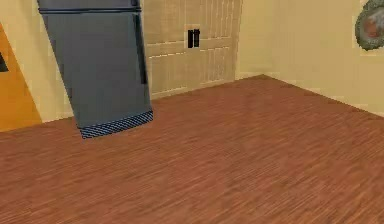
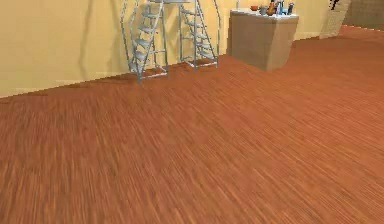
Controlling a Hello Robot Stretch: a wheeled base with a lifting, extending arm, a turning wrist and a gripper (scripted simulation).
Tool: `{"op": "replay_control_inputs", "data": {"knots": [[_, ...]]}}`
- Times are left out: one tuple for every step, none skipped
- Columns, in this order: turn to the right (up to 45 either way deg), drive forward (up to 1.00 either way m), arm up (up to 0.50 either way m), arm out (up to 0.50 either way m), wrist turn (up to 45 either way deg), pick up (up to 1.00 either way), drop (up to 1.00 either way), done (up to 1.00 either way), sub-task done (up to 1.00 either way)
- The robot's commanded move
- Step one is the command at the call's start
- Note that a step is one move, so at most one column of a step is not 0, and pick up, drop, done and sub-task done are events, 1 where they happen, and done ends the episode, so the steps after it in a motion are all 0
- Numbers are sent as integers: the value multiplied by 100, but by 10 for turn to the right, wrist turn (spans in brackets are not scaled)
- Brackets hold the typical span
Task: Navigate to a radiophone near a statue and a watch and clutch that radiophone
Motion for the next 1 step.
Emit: {"op": "replay_control_inputs", "data": {"knots": [[450,0,0,0,0,0,0,0,0]]}}
